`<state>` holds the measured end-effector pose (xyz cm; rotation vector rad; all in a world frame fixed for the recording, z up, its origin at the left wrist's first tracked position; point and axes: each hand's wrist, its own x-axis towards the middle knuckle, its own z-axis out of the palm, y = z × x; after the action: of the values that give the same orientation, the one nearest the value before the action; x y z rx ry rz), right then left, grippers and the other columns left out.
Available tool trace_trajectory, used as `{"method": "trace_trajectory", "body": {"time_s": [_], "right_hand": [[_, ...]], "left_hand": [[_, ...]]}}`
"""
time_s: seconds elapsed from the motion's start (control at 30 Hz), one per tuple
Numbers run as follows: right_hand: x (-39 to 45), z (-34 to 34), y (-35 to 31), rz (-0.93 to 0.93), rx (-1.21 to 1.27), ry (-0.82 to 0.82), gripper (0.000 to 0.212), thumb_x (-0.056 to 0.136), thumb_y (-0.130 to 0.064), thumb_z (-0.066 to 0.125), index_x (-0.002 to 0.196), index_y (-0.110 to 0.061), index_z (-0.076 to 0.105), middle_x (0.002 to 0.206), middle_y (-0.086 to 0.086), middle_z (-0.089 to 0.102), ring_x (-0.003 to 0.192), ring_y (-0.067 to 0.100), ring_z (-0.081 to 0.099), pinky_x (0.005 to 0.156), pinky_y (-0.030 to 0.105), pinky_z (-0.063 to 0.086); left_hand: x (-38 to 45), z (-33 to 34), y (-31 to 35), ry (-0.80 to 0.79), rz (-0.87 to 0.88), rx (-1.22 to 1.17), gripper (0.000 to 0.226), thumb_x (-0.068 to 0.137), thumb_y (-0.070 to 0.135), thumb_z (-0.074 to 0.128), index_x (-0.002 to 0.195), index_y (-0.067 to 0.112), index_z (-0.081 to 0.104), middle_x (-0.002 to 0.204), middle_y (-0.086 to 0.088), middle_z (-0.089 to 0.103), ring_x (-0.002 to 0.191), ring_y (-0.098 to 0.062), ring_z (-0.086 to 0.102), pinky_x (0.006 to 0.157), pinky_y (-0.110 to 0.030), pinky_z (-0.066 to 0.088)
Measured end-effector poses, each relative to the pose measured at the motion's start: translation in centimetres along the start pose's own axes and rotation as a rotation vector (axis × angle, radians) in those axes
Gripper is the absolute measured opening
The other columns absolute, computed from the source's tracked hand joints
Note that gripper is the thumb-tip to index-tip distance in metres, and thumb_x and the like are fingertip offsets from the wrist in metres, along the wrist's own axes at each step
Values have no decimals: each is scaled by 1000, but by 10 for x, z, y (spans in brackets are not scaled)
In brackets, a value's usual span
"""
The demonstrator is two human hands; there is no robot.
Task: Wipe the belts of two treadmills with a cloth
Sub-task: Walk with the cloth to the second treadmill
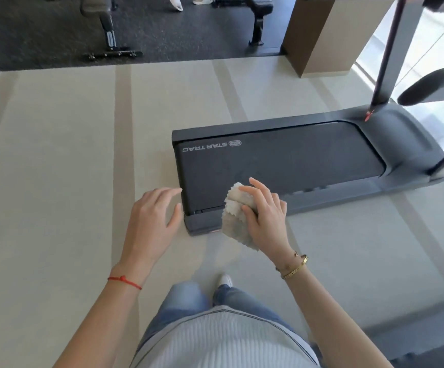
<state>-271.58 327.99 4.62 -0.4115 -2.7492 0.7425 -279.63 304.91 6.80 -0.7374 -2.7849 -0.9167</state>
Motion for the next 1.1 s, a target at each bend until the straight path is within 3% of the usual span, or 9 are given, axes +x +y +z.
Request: {"method": "trace_trajectory", "body": {"time_s": [0.3, 0.67, 0.93, 1.1], "right_hand": [[157, 26, 51, -61, -9, -84, 35, 97, -12, 51, 129, -27, 57, 149, -9, 42, 109, 19, 48, 89, 26, 20], [322, 111, 96, -23, -15, -175, 34, 95, -13, 55, 127, -23, 60, 148, -5, 45, 110, 24, 50, 90, 30, 24], [397, 211, 151, -43, 3, -319, 33, 98, -15, 50, 128, -26, 57, 150, -6, 42, 115, 22, 47, 95, 27, 19], [418, 305, 211, -90, 23, -372, 32, 99, -15, 49, 128, -27, 57, 150, -7, 42, 116, 20, 47, 97, 27, 20]], "left_hand": [[118, 55, -5, 67, -97, -23, 33, 92, 3, 64, 124, 9, 66, 118, -7, 68, 110, -29, 63, 97, -45, 50], [268, 135, -76, 104, -121, 23, 35, 92, 10, 53, 124, 5, 66, 117, -10, 68, 108, -32, 64, 97, -44, 49], [318, 225, -139, 57, -174, 75, 33, 89, 5, 55, 119, 3, 68, 115, -9, 70, 105, -32, 67, 93, -47, 53], [311, 319, -184, 102, -223, 117, 34, 89, 8, 53, 120, 8, 68, 115, -3, 70, 106, -24, 63, 97, -35, 45]]}}
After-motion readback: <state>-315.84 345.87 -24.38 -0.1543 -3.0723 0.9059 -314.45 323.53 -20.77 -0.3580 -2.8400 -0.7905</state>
